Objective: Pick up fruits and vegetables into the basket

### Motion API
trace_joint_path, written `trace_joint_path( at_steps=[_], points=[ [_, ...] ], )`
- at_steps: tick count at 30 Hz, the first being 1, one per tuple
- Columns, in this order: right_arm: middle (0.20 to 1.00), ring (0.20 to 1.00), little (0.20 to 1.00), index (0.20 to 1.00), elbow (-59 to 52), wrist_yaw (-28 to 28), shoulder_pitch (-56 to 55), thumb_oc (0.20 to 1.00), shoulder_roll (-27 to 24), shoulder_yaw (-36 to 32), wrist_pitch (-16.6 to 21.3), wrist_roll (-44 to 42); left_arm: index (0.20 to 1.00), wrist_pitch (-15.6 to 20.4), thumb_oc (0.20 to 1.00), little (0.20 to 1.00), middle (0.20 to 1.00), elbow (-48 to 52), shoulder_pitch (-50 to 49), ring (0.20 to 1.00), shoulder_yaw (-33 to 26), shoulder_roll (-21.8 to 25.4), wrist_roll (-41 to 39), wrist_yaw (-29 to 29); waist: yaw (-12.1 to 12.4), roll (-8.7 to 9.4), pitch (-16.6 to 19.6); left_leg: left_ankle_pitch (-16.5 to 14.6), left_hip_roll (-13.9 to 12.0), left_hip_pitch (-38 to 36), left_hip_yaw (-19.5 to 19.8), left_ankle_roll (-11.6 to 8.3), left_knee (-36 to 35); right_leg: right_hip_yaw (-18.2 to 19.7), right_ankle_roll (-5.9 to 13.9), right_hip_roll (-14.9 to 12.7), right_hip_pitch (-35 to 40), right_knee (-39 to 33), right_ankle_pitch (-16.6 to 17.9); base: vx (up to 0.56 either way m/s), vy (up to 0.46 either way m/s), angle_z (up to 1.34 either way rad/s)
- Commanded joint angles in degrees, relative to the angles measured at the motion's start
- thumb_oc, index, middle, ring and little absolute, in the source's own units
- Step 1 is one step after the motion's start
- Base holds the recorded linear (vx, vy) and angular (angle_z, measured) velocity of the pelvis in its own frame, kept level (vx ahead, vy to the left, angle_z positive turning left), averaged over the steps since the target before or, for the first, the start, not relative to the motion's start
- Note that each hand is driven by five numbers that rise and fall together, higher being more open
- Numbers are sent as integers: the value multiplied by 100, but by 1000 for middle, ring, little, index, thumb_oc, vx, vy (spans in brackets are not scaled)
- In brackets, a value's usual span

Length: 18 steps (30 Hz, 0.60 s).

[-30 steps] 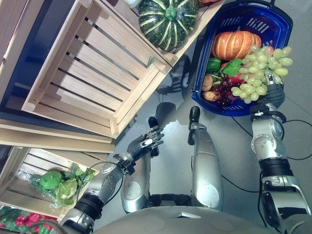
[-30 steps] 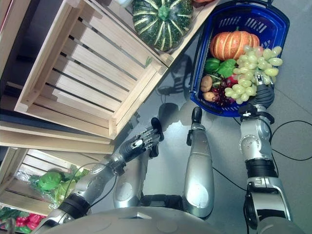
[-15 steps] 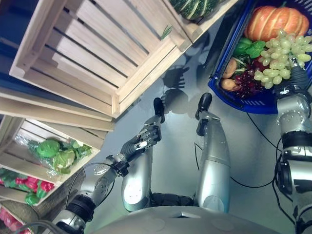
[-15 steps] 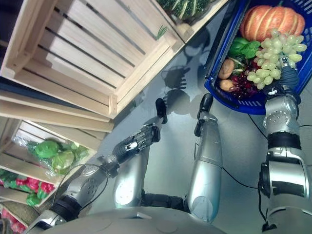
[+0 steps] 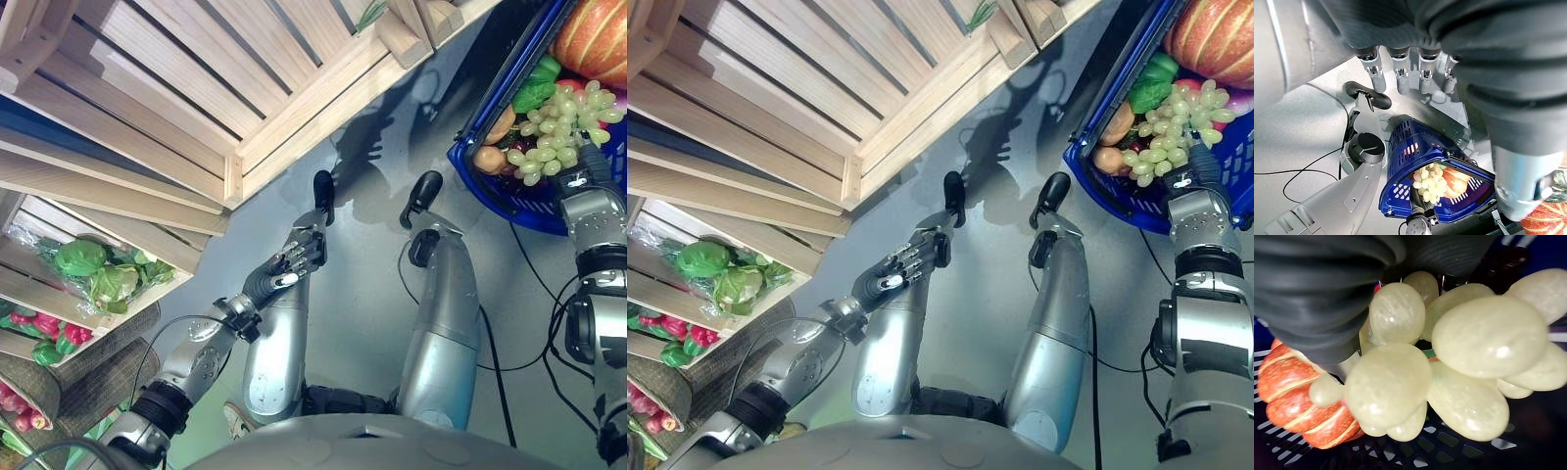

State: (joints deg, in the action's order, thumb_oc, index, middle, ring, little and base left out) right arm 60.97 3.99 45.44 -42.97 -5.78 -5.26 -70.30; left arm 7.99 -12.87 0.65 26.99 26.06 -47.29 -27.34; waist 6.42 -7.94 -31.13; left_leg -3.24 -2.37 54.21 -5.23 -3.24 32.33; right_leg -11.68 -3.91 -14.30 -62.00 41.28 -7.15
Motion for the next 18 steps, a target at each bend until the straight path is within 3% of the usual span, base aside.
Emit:
trace_joint_path(
  at_steps=[1, 2, 3, 5, 6, 9, 10, 18],
  points=[
    [868, 868, 868, 868, 383, 554, -231, 868, -582, -83, 237, -494, 1000, -73, 1000, 1000, 1000, -382, -435, 1000, 775, 86, 318, 161, -147, -711, 134, -152, -87, 151, -56, 227, -189, 9, 452, 130, -16, 580, -564, 0, 0, 0],
    [1000, 1000, 1000, 1000, 416, 782, -220, 1000, -580, -131, 325, -394, 1000, -76, 1000, 1000, 1000, -375, -428, 1000, 797, 78, 319, 177, -145, -728, 134, -142, -82, 126, -52, 220, -213, 10, 458, 136, 9, 553, -550, -30, 51, 2],
    [1000, 1000, 1000, 1000, 401, 1270, -163, 1000, -587, -178, 713, -245, 1000, -77, 1000, 1000, 1000, -371, -423, 1000, 840, 42, 325, 210, -145, -748, 134, -132, -73, 79, -55, 214, -247, 13, 461, 143, 55, 506, -537, -21, 55, 1],
    [1000, 1000, 1000, 1000, 283, 1553, -177, 1000, -565, -276, 1095, -156, 1000, -90, 1000, 1000, 1000, -363, -458, 1000, 838, -16, 358, 240, -152, -761, 134, -133, -69, 1, -69, 204, -300, -7, 464, 143, 144, 438, -534, -22, 77, 1],
    [1000, 1000, 1000, 1000, 129, 1823, -294, 1000, -481, -404, 1520, 118, 1000, -114, 1000, 1000, 1000, -366, -515, 1000, 827, -64, 345, 276, -172, -759, 134, -127, -51, -108, -76, 196, -357, -23, 471, 156, 252, 373, -524, -25, 112, 0],
    [1000, 1000, 1000, 1000, -142, 2239, -407, 1000, -293, -492, 2062, 563, 1000, -224, 1000, 1000, 1000, -434, -540, 1000, 779, -196, 176, 203, -211, -754, 134, -93, -12, -369, -116, 174, -507, -34, 484, 190, 502, 187, -484, -28, 164, -3],
    [1000, 1000, 1000, 1000, -259, 2395, -481, 1000, -210, -516, 2267, 1080, 1000, -343, 1000, 1000, 1000, -500, -564, 1000, 732, -291, 52, 73, -241, -755, 134, -65, 22, -593, -148, 151, -636, -52, 496, 207, 717, 36, -458, -18, 211, -8],
    [1000, 1000, 1000, 1000, -1173, 3120, -1525, 1000, 179, -319, 2432, 3430, 1000, -583, 1000, 1000, 1000, -830, -675, 1000, 344, -482, -56, -542, -513, -542, 134, 21, 104, -1813, -275, 104, -1207, -55, 577, 305, 1922, -643, -300, -1, 228, -11]
  ],
)
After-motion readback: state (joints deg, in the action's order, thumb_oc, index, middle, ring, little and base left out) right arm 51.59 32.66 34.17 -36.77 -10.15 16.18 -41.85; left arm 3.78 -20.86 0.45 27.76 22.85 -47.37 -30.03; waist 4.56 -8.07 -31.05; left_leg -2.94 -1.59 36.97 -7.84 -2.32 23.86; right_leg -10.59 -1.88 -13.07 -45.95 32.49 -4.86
